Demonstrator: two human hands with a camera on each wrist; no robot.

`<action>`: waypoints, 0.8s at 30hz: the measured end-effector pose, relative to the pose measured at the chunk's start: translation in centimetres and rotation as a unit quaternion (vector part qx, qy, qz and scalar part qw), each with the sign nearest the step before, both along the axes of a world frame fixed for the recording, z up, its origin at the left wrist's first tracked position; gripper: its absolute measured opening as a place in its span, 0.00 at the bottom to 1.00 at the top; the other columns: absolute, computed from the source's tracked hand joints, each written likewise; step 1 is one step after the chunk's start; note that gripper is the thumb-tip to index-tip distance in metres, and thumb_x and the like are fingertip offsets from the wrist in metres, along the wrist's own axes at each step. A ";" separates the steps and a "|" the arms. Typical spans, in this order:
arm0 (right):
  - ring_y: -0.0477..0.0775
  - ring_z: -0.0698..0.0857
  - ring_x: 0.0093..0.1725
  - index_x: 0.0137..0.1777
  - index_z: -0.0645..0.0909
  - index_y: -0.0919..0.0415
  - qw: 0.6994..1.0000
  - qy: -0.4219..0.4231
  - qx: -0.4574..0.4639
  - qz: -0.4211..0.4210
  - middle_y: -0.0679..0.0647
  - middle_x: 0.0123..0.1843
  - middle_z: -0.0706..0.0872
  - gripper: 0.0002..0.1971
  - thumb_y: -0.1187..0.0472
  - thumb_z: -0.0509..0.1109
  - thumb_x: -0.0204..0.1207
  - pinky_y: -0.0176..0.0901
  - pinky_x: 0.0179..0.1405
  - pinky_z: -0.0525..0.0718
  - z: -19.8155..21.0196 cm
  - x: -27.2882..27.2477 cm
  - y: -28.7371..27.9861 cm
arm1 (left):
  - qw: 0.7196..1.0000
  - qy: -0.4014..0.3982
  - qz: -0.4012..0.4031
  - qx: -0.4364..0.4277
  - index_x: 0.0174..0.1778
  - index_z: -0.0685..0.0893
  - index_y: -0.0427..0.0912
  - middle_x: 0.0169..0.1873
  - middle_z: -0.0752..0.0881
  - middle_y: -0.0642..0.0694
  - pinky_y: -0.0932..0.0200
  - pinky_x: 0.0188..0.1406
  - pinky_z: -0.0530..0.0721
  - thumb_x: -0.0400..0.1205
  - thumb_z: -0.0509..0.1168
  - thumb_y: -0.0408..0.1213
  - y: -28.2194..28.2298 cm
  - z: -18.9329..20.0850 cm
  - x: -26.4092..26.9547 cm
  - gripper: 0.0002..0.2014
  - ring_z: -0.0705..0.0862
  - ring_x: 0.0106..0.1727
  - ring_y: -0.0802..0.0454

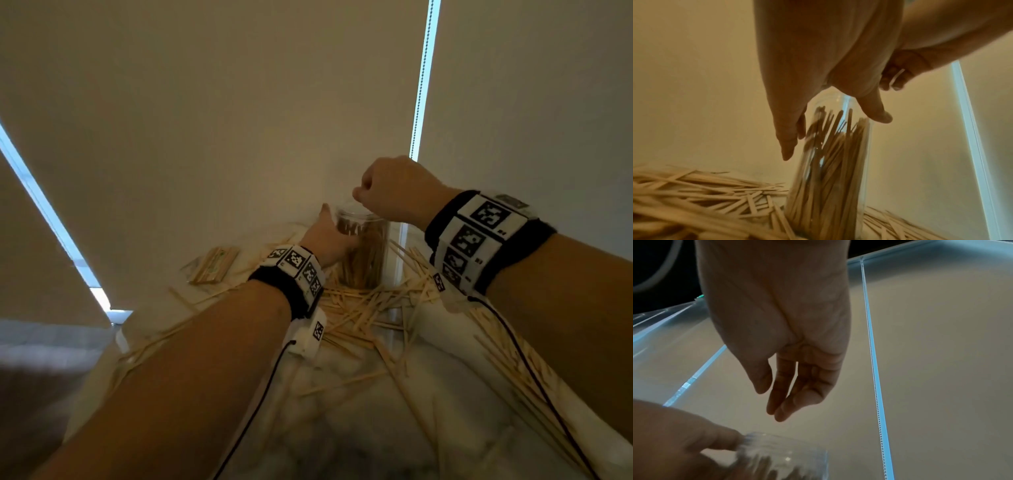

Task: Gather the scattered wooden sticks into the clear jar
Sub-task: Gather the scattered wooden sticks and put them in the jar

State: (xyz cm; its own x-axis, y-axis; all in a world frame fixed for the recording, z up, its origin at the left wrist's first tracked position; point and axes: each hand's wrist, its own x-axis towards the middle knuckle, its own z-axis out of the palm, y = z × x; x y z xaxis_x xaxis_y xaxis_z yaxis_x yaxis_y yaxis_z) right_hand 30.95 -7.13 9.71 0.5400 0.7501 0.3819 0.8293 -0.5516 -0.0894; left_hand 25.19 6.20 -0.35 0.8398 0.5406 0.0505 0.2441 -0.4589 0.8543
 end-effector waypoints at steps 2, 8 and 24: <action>0.58 0.85 0.42 0.42 0.86 0.63 0.999 0.038 -0.010 0.004 0.55 0.35 0.84 0.18 0.50 0.63 0.82 0.42 0.37 0.77 -1.2 -2.0 -1.9 | 1.000 0.019 0.009 0.011 0.88 0.61 0.38 0.79 0.76 0.39 0.51 0.67 0.81 0.77 0.78 0.56 -0.2 1.2 -2.7 0.50 0.80 0.74 0.43; 0.54 0.85 0.26 0.40 0.88 0.65 0.926 0.278 -0.253 -0.022 0.57 0.31 0.90 0.22 0.43 0.72 0.78 0.46 0.37 0.89 -7.6 -6.6 -5.5 | 0.988 0.140 0.015 0.064 0.52 0.91 0.37 0.46 0.94 0.43 0.55 0.43 0.89 0.79 0.77 0.53 0.8 1.8 -13.2 0.20 0.90 0.39 0.51; 0.55 0.84 0.26 0.33 0.82 0.64 0.942 0.267 -0.195 -0.062 0.58 0.29 0.86 0.14 0.59 0.66 0.79 0.45 0.33 0.89 -8.2 -12.9 -9.3 | 0.897 0.293 -0.119 0.309 0.56 0.87 0.41 0.55 0.89 0.44 0.50 0.55 0.87 0.79 0.77 0.50 -8.8 -3.3 -17.5 0.18 0.87 0.55 0.45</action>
State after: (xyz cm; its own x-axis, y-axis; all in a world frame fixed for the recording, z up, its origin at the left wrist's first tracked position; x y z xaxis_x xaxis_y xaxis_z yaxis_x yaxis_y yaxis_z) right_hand 18.09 -16.46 1.53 0.6693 0.6956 -0.2613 0.6506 -0.7184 -0.2462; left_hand 7.64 -2.65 -3.61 0.9080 0.3631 -0.2091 0.4001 -0.8996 0.1751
